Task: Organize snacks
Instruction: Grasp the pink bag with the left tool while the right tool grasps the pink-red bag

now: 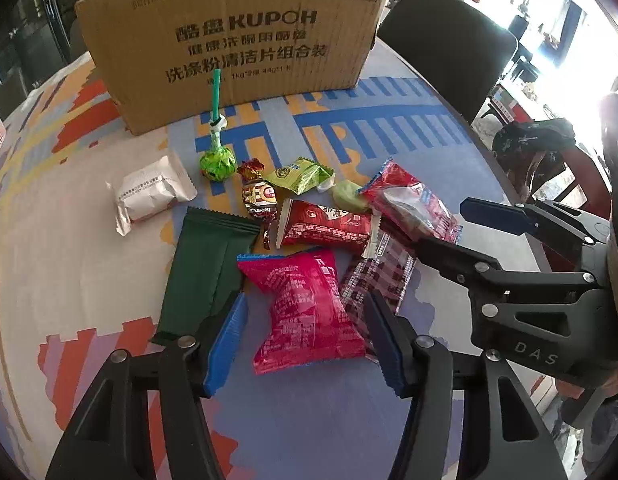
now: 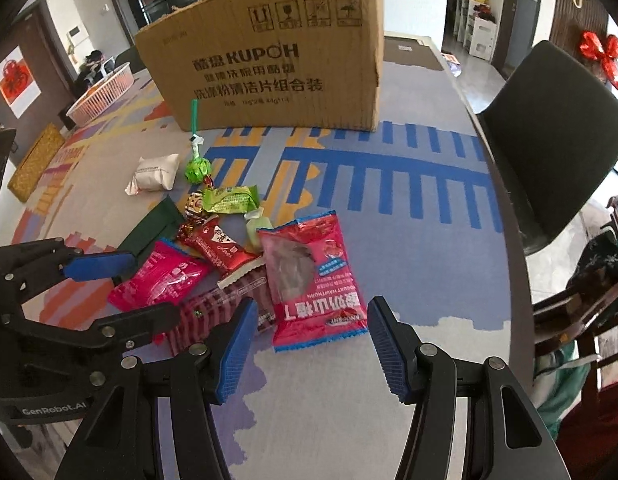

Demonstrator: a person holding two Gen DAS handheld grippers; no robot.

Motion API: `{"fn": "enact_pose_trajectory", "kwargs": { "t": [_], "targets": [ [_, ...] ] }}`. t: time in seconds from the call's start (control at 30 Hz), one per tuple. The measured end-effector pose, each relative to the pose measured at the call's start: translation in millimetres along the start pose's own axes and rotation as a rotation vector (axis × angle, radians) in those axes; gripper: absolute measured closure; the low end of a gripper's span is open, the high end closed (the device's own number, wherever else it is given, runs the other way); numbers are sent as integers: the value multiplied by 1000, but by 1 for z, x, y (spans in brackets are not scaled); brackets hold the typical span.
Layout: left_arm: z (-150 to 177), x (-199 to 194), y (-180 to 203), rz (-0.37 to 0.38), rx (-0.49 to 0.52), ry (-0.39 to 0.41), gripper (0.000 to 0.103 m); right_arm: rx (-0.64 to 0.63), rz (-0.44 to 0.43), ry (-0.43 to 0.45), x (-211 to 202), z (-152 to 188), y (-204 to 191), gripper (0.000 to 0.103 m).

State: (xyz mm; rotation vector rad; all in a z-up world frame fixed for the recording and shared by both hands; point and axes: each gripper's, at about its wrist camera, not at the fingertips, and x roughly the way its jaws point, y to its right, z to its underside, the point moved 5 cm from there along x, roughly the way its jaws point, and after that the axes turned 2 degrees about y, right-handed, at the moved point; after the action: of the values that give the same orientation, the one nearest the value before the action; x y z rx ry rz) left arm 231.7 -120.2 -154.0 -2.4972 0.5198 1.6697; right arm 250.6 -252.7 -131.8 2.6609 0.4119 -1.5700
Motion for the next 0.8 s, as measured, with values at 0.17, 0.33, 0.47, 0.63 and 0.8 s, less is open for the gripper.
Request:
{"fn": "enact_pose_trajectory", "kwargs": {
  "t": [0.17, 0.33, 0.47, 0.63, 0.8],
  "targets": [
    [1, 6, -1, 2, -3, -19, 49, -3, 1, -5, 9, -6, -1, 45],
    [-2, 11, -3, 6, -12, -24, 53, 4, 1, -23, 21, -12, 2, 45],
    [-3, 13, -4, 16, -27, -28, 57, 11, -1, -26, 27, -13, 3, 45],
    [-4, 16, -5, 26, -33, -28, 60, 18, -3, -20, 27, -13, 2, 47],
    [-5, 16, -4, 33, -39, -24, 61, 23, 0, -22, 25, -11, 1, 58]
  ]
}}
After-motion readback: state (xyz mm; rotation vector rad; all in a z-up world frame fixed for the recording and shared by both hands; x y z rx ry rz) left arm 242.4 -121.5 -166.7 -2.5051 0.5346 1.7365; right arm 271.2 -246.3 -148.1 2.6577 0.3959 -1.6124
